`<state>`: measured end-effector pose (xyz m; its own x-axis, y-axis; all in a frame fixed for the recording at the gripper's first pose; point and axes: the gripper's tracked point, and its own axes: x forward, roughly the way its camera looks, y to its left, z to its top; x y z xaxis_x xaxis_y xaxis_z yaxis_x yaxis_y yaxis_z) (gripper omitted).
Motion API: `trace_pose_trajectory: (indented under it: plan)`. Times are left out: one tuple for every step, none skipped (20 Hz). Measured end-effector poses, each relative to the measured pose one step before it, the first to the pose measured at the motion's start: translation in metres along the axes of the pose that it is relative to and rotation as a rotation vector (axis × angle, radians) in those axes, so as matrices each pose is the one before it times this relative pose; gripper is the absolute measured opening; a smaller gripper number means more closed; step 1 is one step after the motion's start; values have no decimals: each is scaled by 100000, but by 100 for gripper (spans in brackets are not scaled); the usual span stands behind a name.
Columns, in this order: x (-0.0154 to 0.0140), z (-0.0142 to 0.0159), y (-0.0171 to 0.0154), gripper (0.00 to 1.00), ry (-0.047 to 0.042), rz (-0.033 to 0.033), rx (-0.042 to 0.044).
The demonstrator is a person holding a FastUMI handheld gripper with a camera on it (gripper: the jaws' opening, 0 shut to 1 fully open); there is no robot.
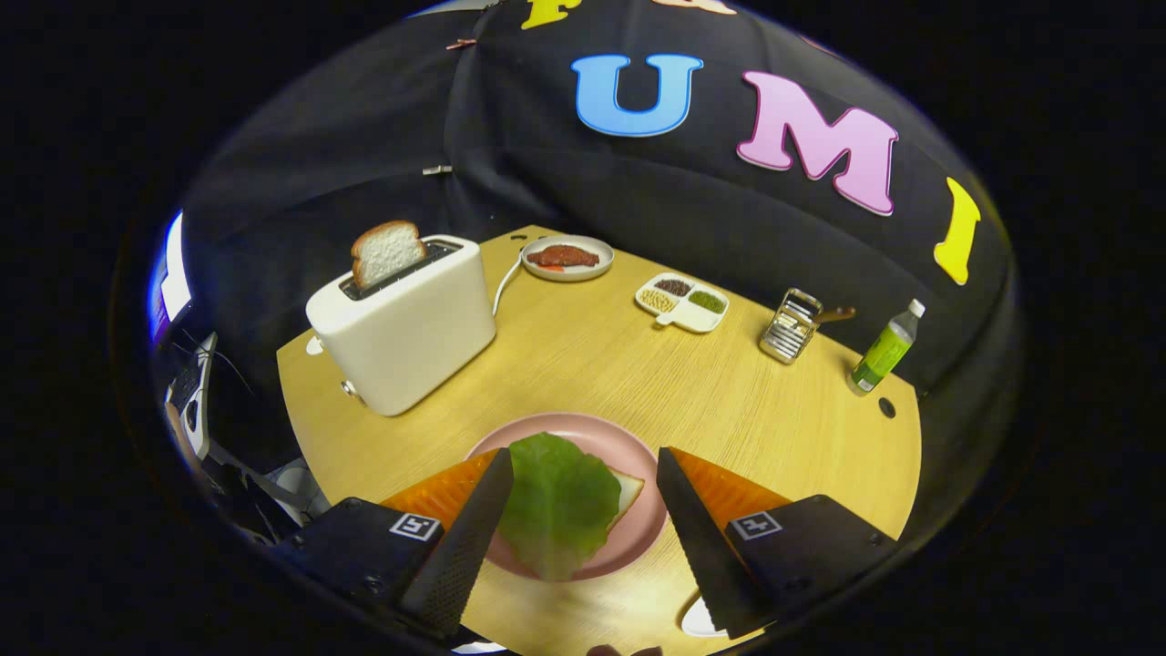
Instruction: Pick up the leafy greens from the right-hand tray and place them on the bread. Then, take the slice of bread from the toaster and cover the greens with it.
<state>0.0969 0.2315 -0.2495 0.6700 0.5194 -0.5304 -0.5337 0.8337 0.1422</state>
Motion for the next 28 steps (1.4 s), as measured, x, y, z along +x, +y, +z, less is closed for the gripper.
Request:
trace_pose_trajectory:
  plan:
    - [-828,1330,66,99,-4265,-226,-909]
    - [-856,1572,110,99,-4788,-191,-1132]
    - [-804,1619,43,99,-4926,-347,-1316]
    - [-832,1855,138,99,-5182,-313,-1455]
    - [-828,1869,234,99,-5124,-190,-1547]
    - [-695,1934,247,99,-5138,28,-1630]
    - [-784,1742,375,99,-4683,230,-1832]
    - [-614,1856,208,99,-4476,29,-2327]
    - [-438,1616,321,99,-3600,776,-2505]
    - [-373,1469,633,98,-2543,1609,-2198]
    - [-203,1321,970,98,-1748,2456,-1022]
    - [-112,1216,991,98,-1319,1912,-200]
    - [29,1198,847,98,-1245,1668,-258]
    - [81,1444,860,98,-1836,1566,-324]
    - [179,1405,928,98,-2078,1612,-424]
    - [264,1338,1051,98,-2328,1729,-382]
    - [515,1085,945,98,-1767,1549,-639]
    - [515,761,989,98,-1160,1383,-746]
    - [871,310,842,98,-127,1129,-328]
    - [909,56,1035,98,803,1785,1048]
    - [911,-396,1022,98,1851,1909,2634]
    - [1235,-530,1047,98,2449,1204,4047]
    - [1074,-456,551,98,1855,240,3590]
    - [1342,-469,100,98,1918,-664,3514]
    - [1175,-464,194,98,1303,-341,2957]
    - [1322,-752,247,98,2242,393,2639]
    - [1236,-744,327,98,2322,675,2877]
    - [1340,-734,434,98,2023,618,2848]
